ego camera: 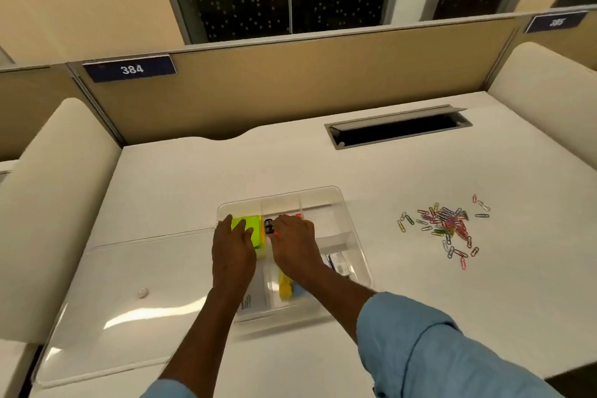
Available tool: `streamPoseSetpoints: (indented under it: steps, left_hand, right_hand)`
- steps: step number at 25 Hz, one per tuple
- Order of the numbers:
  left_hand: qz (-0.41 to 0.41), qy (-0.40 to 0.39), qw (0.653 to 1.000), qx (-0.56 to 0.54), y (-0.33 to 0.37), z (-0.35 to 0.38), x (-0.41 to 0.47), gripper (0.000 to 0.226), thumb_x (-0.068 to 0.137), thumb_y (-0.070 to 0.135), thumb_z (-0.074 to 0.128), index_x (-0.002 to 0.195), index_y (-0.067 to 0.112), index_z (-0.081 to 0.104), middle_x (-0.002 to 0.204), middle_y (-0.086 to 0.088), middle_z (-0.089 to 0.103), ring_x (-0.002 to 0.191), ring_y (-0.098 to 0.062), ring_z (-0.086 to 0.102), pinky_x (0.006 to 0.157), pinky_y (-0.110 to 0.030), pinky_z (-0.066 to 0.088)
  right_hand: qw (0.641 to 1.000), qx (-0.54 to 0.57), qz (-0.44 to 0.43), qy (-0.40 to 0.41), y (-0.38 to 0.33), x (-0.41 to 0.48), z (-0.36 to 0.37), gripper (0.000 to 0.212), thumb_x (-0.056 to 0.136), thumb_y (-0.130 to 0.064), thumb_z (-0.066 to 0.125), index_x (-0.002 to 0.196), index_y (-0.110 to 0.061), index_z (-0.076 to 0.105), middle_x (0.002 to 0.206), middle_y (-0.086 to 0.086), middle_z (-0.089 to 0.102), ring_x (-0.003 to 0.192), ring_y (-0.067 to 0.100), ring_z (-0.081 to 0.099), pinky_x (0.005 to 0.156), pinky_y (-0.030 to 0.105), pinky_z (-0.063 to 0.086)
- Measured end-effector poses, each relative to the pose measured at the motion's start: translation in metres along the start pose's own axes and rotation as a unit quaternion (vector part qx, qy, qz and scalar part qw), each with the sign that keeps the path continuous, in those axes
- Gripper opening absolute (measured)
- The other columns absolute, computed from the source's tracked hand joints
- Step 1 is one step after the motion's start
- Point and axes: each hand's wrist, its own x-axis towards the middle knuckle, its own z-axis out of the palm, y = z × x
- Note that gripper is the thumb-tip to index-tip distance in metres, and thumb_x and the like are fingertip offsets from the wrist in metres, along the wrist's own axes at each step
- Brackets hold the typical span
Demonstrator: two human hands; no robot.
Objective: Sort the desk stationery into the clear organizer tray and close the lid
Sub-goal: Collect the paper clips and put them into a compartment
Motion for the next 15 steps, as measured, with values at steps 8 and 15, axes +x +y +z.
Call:
streamPoseSetpoints:
  steps: [8, 15]
  left_hand:
    - [0.116, -0.025, 0.992, -0.050, 0.095, 0.044, -0.030, 0.032, 0.095, 0.017, 0.051, 0.123, 0.004, 0.060, 0.142, -0.015, 0.046, 0.133, -0.030, 0.038, 0.113, -0.039, 0.027]
    - [0.179, -0.134, 0.973, -0.058, 0.171, 0.110, -0.060, 0.048, 0.089, 0.018, 0.060, 0.134, 0.007, 0.047, 0.143, -0.012, 0.044, 0.134, -0.026, 0.039, 0.114, -0.036, 0.029]
  right_hand:
    - [0.984, 0.011, 0.147, 0.097, 0.093, -0.026, -0.058, 0.031, 0.092, -0.025, 0.053, 0.120, -0.011, 0.059, 0.123, 0.008, 0.060, 0.114, 0.027, 0.053, 0.096, 0.038, 0.042]
    - [0.968, -0.013, 0.229, 0.107, 0.208, -0.062, -0.101, 0.033, 0.089, -0.015, 0.055, 0.121, -0.008, 0.057, 0.121, 0.010, 0.056, 0.117, 0.027, 0.048, 0.098, 0.032, 0.041]
